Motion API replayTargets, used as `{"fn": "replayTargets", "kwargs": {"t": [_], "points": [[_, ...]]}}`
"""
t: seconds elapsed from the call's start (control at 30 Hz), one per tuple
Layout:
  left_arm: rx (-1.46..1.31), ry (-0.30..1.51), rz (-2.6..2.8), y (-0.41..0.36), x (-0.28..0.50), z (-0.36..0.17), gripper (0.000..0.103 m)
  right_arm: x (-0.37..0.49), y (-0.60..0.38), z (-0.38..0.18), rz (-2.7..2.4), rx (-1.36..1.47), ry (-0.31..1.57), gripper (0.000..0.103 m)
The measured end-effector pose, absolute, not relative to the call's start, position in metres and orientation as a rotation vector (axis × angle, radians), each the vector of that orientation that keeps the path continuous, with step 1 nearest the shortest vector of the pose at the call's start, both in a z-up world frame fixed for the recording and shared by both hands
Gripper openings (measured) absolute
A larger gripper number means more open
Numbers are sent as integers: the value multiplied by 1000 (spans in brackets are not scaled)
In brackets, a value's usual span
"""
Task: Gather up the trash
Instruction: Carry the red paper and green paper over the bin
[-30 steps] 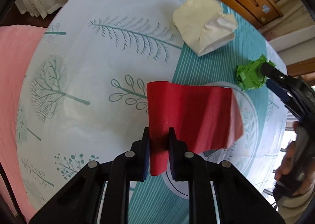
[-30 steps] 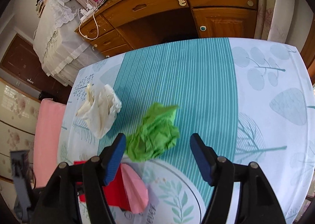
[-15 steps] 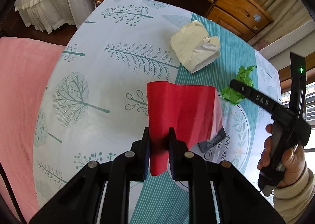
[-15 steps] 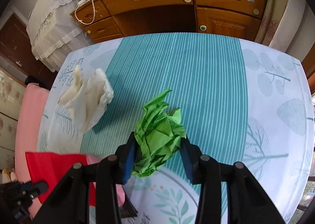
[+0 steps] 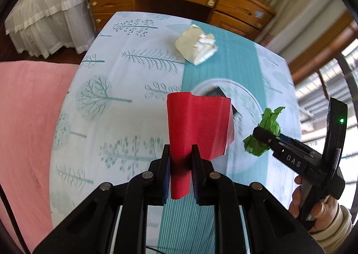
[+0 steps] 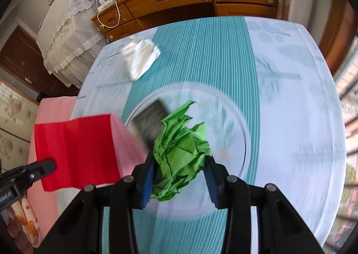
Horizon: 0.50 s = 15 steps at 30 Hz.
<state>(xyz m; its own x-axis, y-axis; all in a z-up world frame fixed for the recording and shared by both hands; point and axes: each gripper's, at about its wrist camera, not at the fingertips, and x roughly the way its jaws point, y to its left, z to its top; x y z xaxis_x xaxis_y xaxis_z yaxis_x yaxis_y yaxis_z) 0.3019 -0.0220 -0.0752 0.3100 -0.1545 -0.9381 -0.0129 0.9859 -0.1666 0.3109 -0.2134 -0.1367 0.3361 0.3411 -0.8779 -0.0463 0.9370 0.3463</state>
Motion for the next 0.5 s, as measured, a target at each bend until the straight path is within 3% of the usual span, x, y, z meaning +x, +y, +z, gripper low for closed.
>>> {"fn": "replayTargets", "kwargs": {"t": [0.5], "points": [[26, 1193, -405, 31, 90, -29, 14, 56, -155, -61, 83, 409, 1068, 41]]}}
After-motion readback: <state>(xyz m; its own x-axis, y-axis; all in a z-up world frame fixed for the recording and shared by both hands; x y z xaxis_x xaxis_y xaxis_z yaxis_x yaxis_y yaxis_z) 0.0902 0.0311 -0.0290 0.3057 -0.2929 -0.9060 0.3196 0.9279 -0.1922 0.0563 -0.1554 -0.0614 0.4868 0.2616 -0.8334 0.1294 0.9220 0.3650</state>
